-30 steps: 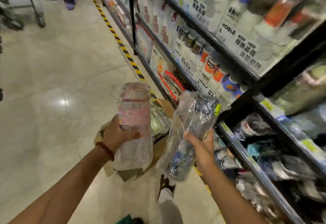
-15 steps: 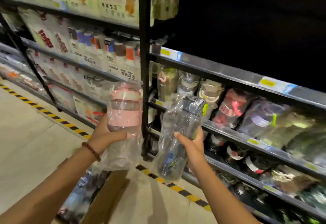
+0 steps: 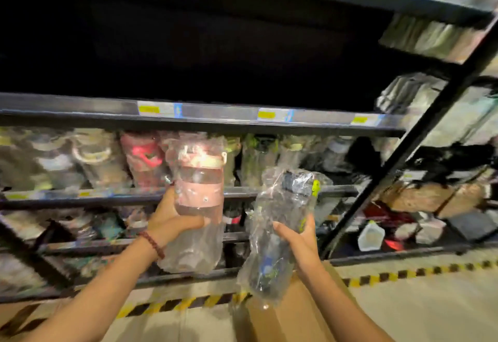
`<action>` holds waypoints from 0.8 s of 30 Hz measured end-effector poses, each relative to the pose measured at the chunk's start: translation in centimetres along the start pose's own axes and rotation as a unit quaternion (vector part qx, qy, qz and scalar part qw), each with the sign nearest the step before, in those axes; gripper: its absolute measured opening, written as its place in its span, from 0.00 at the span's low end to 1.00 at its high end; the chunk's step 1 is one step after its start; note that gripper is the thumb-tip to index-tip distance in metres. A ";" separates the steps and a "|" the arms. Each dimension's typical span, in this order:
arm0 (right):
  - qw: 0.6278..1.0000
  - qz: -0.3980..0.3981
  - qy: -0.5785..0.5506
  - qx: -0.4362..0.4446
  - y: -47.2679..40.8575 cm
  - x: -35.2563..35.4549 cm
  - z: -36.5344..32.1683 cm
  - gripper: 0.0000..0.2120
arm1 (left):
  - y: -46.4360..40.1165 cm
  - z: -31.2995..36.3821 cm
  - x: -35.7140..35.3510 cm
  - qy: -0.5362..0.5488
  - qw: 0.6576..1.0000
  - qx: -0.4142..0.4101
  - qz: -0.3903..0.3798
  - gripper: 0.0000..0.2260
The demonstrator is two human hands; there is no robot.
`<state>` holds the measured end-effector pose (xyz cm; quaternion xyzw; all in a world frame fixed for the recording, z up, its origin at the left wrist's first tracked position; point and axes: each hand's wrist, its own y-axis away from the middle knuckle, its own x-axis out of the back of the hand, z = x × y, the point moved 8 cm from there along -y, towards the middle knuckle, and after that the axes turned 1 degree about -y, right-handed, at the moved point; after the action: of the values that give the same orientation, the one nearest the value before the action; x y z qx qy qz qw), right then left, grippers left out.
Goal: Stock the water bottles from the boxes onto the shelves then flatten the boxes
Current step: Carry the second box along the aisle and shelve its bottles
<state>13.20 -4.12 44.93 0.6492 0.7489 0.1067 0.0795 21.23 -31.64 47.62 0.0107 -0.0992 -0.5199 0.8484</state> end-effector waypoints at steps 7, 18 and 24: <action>0.995 0.096 0.020 -0.018 -3.3 11.5 0.5 0.47 | -3.1 1.4 -14.3 0.003 0.997 0.008 -0.074 0.42; 0.982 0.187 -0.029 -0.018 -2.9 16.7 3.1 0.40 | -6.3 2.3 -23.4 -0.069 0.973 0.002 -0.219 0.47; 0.966 0.249 -0.048 -0.041 -2.2 19.4 4.3 0.38 | -7.3 2.8 -27.5 -0.086 0.961 -0.005 -0.263 0.44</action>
<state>9.42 15.03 40.55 0.8159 0.5538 0.1227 0.1124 2.19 -10.42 45.14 -0.0122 -0.1629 -0.7240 0.6702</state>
